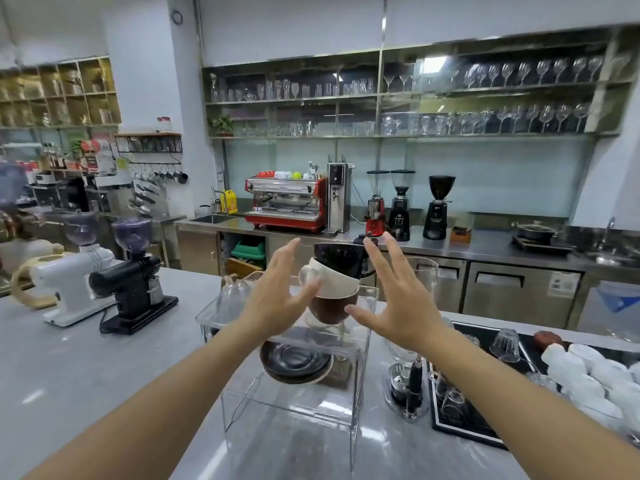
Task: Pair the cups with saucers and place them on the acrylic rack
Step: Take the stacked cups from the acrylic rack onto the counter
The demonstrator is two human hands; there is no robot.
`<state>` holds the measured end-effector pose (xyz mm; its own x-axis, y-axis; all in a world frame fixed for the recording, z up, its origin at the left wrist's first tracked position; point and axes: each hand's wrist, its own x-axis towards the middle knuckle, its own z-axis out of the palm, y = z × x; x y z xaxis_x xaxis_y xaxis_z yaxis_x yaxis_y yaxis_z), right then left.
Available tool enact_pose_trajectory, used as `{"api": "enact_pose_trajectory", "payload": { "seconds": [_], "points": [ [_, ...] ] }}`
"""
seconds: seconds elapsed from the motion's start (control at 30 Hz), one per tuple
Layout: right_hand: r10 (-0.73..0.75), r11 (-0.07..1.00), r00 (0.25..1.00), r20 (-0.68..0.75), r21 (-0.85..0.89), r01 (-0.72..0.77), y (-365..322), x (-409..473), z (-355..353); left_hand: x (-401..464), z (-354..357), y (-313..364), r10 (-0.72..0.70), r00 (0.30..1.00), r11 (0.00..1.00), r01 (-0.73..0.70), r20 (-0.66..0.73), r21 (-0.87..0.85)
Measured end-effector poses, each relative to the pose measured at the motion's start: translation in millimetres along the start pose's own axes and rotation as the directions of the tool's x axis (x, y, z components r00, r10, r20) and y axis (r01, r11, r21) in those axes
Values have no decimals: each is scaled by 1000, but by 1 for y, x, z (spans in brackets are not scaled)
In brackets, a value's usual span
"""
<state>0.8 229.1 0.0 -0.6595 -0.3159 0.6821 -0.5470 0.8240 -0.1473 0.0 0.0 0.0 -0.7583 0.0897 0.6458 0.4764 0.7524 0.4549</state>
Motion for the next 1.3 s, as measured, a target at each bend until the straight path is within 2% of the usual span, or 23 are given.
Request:
{"api": "enact_pose_trajectory", "payload": {
  "seconds": [0.13, 0.23, 0.3, 0.37, 0.5, 0.7, 0.9, 1.03, 1.13, 1.3],
  "points": [
    [-45, 995, 997, 56, -87, 50, 6, 13, 15, 29, 6, -21, -114, 991, 960, 126, 63, -252],
    [-89, 979, 995, 47, -181, 96, 10, 23, 23, 48, 20, -35, -225, 953, 835, 296, 204, -464],
    [-127, 964, 990, 65, -227, 139, 10, 27, 22, 56, 25, -36, -256, 925, 759, 372, 281, -535],
    [-179, 943, 981, 68, -272, 191, 10, 33, 24, 62, 30, -39, -231, 926, 754, 365, 300, -547],
    [-241, 924, 969, 60, -293, 248, 9, 41, 28, 62, 36, -41, -166, 947, 836, 284, 276, -470],
    [-257, 904, 960, 110, -323, 279, 8, 49, 32, 69, 42, -43, -200, 940, 830, 312, 277, -462],
    [-256, 889, 957, 136, -356, 289, 8, 51, 37, 65, 38, -38, -230, 912, 807, 374, 341, -457],
    [-250, 889, 955, 157, -353, 291, 9, 52, 41, 62, 37, -34, -295, 831, 720, 518, 472, -462],
    [-243, 899, 956, 164, -332, 285, 10, 52, 42, 61, 36, -32, -305, 794, 664, 574, 527, -480],
    [-262, 924, 957, 121, -255, 285, 10, 49, 46, 61, 38, -32, -304, 791, 631, 585, 531, -510]
  ]
}}
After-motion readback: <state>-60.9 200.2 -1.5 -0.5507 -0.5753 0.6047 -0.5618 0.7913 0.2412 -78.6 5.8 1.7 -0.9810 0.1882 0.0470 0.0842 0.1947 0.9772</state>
